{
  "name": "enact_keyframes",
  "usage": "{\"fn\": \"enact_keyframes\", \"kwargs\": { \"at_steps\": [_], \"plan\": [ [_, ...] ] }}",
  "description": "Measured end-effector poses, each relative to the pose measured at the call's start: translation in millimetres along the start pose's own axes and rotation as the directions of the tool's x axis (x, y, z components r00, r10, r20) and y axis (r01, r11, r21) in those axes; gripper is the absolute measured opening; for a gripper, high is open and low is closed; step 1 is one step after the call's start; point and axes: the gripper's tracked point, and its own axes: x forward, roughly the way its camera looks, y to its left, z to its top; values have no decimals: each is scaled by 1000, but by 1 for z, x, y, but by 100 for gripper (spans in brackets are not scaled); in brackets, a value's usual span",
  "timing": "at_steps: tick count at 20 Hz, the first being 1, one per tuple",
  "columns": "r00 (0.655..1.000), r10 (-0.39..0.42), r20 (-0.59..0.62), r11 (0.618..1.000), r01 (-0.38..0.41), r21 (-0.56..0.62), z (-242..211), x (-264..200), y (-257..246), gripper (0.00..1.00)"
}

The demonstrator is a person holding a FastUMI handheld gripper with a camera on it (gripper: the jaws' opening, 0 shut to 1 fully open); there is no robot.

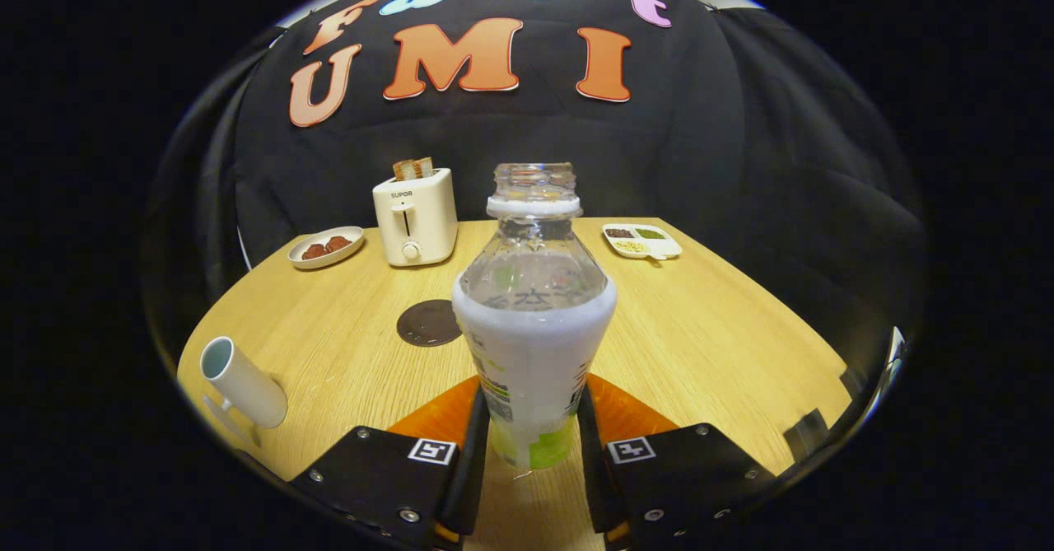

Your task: Take the bottle from table, then pour the juice into the cup, finally place the bottle on the coaster

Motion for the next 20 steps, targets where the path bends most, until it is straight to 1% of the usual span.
{"fn": "enact_keyframes", "kwargs": {
  "at_steps": [2, 5, 7, 9, 11, 13, 16, 18, 20],
  "plan": [
    [1000, 6, -1, 998, -6, -55, 12, -14, 9, 52],
    [1000, -4, 18, 983, 7, -186, 27, -29, 24, 52],
    [1000, -2, 30, 967, 10, -254, 34, -37, 40, 52],
    [999, 18, 44, 951, -4, -309, 37, -45, 60, 52],
    [999, 26, 48, 918, -5, -396, 36, -46, 79, 52],
    [997, 42, 70, 860, 0, -510, 40, -48, 98, 52],
    [991, 61, 121, 753, 34, -657, 47, -51, 118, 52],
    [984, 88, 152, 673, 54, -738, 53, -54, 136, 52],
    [977, 109, 182, 582, 86, -809, 57, -53, 150, 52]
  ]
}}
